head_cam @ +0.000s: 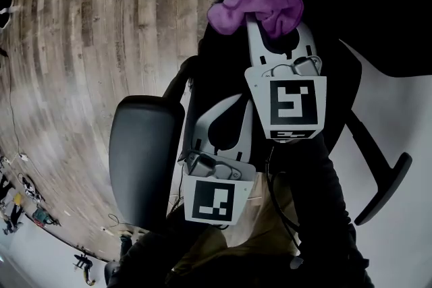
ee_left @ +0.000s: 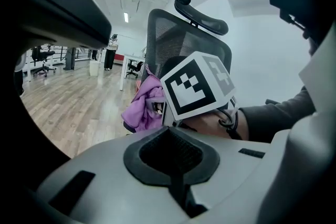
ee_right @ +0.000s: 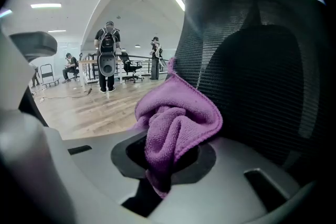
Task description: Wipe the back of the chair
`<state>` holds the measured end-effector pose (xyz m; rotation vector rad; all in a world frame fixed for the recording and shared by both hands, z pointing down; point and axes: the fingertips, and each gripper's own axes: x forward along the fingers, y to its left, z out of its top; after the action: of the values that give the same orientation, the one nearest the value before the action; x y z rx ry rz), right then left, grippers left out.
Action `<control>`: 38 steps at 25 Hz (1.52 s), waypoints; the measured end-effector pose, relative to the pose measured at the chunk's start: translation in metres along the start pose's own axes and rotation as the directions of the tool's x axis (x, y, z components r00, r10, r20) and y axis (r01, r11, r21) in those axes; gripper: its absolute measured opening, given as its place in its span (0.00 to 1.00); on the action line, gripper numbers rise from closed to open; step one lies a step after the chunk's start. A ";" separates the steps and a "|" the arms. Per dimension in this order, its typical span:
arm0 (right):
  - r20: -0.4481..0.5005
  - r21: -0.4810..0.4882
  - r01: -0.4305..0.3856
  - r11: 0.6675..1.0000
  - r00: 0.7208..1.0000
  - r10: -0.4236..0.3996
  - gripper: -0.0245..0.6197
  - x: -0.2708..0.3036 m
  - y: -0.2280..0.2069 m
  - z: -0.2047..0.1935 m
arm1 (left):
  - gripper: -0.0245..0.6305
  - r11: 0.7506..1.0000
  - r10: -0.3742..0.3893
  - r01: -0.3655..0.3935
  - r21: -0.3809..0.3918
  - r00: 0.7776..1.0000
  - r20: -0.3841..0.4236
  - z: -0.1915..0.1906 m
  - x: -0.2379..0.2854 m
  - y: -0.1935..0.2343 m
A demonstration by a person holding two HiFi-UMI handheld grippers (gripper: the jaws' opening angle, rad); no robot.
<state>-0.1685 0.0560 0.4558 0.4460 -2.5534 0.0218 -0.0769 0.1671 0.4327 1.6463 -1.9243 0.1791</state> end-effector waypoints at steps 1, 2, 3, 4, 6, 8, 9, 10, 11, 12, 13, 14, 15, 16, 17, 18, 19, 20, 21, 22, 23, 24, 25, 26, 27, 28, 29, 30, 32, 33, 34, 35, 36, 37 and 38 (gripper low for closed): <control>0.002 0.000 -0.002 1.000 1.000 0.002 0.14 0.001 0.001 0.000 | 0.04 1.000 0.000 0.000 -0.004 1.000 -0.001 -0.002 0.000 0.000; 0.005 -0.001 -0.004 1.000 1.000 0.004 0.14 0.002 0.003 0.000 | 0.04 1.000 -0.001 0.001 -0.007 1.000 -0.002 -0.003 0.000 0.000; 0.007 -0.002 -0.006 1.000 1.000 0.006 0.14 0.003 0.004 0.000 | 0.04 1.000 -0.002 0.001 -0.010 1.000 -0.003 -0.005 0.000 0.000; 0.008 -0.003 -0.007 1.000 1.000 0.007 0.14 0.004 0.005 0.000 | 0.04 1.000 -0.002 0.002 -0.013 1.000 -0.004 -0.006 0.000 0.001; 0.012 -0.007 -0.009 1.000 1.000 0.009 0.14 0.005 0.006 0.001 | 0.04 1.000 -0.005 0.005 -0.018 1.000 -0.007 -0.007 0.001 0.001; 0.016 -0.017 -0.017 1.000 1.000 0.017 0.14 0.005 0.007 0.003 | 0.04 1.000 -0.011 0.011 -0.022 1.000 -0.010 -0.008 0.000 0.000; 0.019 -0.017 -0.020 1.000 1.000 0.020 0.14 0.005 0.008 0.004 | 0.04 1.000 -0.015 0.015 -0.022 1.000 -0.013 -0.009 0.000 -0.001; 0.021 -0.021 -0.023 1.000 0.999 0.024 0.14 0.006 0.009 0.005 | 0.04 1.000 -0.020 0.020 -0.023 1.000 -0.017 -0.010 0.000 -0.003; 0.023 -0.030 -0.028 0.999 0.999 0.029 0.14 0.006 0.009 0.006 | 0.04 0.999 -0.025 0.025 -0.023 0.999 -0.021 -0.011 0.001 -0.004; 0.024 -0.038 -0.031 0.999 0.999 0.032 0.14 0.006 0.009 0.007 | 0.04 0.999 -0.030 0.030 -0.024 0.999 -0.024 -0.012 0.001 -0.005; 0.024 -0.043 -0.032 0.999 0.999 0.033 0.14 0.007 0.010 0.007 | 0.04 0.999 -0.035 0.035 -0.024 0.999 -0.027 -0.012 0.001 -0.006; 0.024 -0.044 -0.033 0.998 0.999 0.034 0.14 0.008 0.010 0.007 | 0.04 0.999 -0.041 0.040 -0.024 0.999 -0.029 -0.013 0.002 -0.006; 0.026 -0.043 -0.034 0.998 0.999 0.035 0.14 0.009 0.010 0.007 | 0.04 0.999 -0.046 0.046 -0.023 0.998 -0.032 -0.013 0.002 -0.007; 0.030 -0.041 -0.034 0.999 0.999 0.035 0.14 0.010 0.011 0.007 | 0.04 0.998 -0.053 0.052 -0.023 0.998 -0.035 -0.015 0.002 -0.008; 0.035 -0.037 -0.034 0.999 0.999 0.035 0.14 0.010 0.011 0.007 | 0.04 0.998 -0.059 0.058 -0.023 0.998 -0.037 -0.016 0.003 -0.010; 0.040 -0.034 -0.033 0.999 0.999 0.035 0.14 0.010 0.011 0.006 | 0.04 0.998 -0.064 0.063 -0.023 0.997 -0.039 -0.017 0.003 -0.012; 0.046 -0.032 -0.031 0.999 0.998 0.033 0.14 0.009 0.011 0.005 | 0.04 0.997 -0.068 0.068 -0.023 0.997 -0.040 -0.018 0.003 -0.013; 0.051 -0.032 -0.029 0.999 0.998 0.030 0.14 0.009 0.011 0.004 | 0.04 0.997 -0.072 0.072 -0.022 0.997 -0.040 -0.019 0.003 -0.015; 0.058 -0.033 -0.027 0.999 0.998 0.029 0.14 0.009 0.011 0.004 | 0.04 0.997 -0.076 0.075 -0.021 0.996 -0.041 -0.020 0.003 -0.015; 0.065 -0.034 -0.026 0.999 0.997 0.028 0.14 0.010 0.011 0.003 | 0.04 0.997 -0.080 0.079 -0.021 0.996 -0.042 -0.021 0.003 -0.016; 0.070 -0.036 -0.024 0.999 0.997 0.027 0.14 0.010 0.011 0.003 | 0.04 0.996 -0.084 0.083 -0.020 0.996 -0.044 -0.023 0.004 -0.017; 0.074 -0.037 -0.023 0.999 0.997 0.026 0.14 0.010 0.011 0.003 | 0.04 0.996 -0.087 0.086 -0.021 0.995 -0.046 -0.024 0.004 -0.018; 0.076 -0.038 -0.022 0.999 0.997 0.025 0.14 0.010 0.012 0.002 | 0.04 0.996 -0.090 0.089 -0.021 0.995 -0.048 -0.026 0.003 -0.019; 0.077 -0.041 -0.020 0.999 0.997 0.023 0.14 0.010 0.012 0.001 | 0.04 0.996 -0.092 0.091 -0.021 0.994 -0.051 -0.027 0.003 -0.019; 0.079 -0.045 -0.018 0.999 0.997 0.022 0.14 0.010 0.012 0.001 | 0.04 0.995 -0.094 0.093 -0.020 0.994 -0.052 -0.028 0.002 -0.019; 0.082 -0.048 -0.017 0.999 0.996 0.021 0.14 0.010 0.013 0.001 | 0.04 0.995 -0.095 0.094 -0.019 0.994 -0.052 -0.028 0.002 -0.019; 0.084 -0.048 -0.016 0.999 0.996 0.020 0.14 0.010 0.014 0.001 | 0.04 0.995 -0.095 0.094 -0.018 0.994 -0.052 -0.027 0.002 -0.018; 0.083 -0.049 -0.016 0.999 0.996 0.021 0.14 0.010 0.014 0.000 | 0.04 0.995 -0.095 0.094 -0.016 0.994 -0.052 -0.028 0.002 -0.018; 0.058 -0.054 -0.025 0.998 0.998 0.028 0.14 0.013 0.016 -0.008 | 0.04 0.995 -0.095 0.094 -0.014 0.994 -0.055 -0.029 0.001 -0.016; 0.041 -0.054 -0.031 0.998 0.999 0.034 0.14 0.016 0.018 -0.013 | 0.04 0.995 -0.095 0.095 -0.013 0.994 -0.057 -0.030 0.001 -0.016; 0.029 -0.050 -0.036 0.998 0.999 0.038 0.14 0.018 0.019 -0.018 | 0.04 0.995 -0.096 0.095 -0.012 0.994 -0.060 -0.031 0.000 -0.015; 0.027 -0.045 -0.038 0.998 0.999 0.039 0.14 0.021 0.020 -0.020 | 0.04 0.995 -0.097 0.096 -0.011 0.993 -0.062 -0.033 0.000 -0.015; 0.030 -0.040 -0.038 0.998 0.999 0.039 0.14 0.022 0.020 -0.021 | 0.04 0.995 -0.097 0.096 -0.011 0.993 -0.064 -0.034 -0.001 -0.014; 0.031 -0.038 -0.037 0.999 0.999 0.038 0.14 0.023 0.021 -0.021 | 0.04 0.995 -0.097 0.096 -0.010 0.993 -0.067 -0.037 -0.001 -0.013; 0.027 -0.033 -0.038 0.999 0.999 0.039 0.14 0.025 0.022 -0.023 | 0.04 0.995 -0.097 0.097 -0.010 0.993 -0.071 -0.039 -0.002 -0.013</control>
<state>-0.1835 0.0717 0.4901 0.3873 -2.5853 -0.0122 -0.0517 0.1837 0.4601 1.7017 -1.7860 0.1907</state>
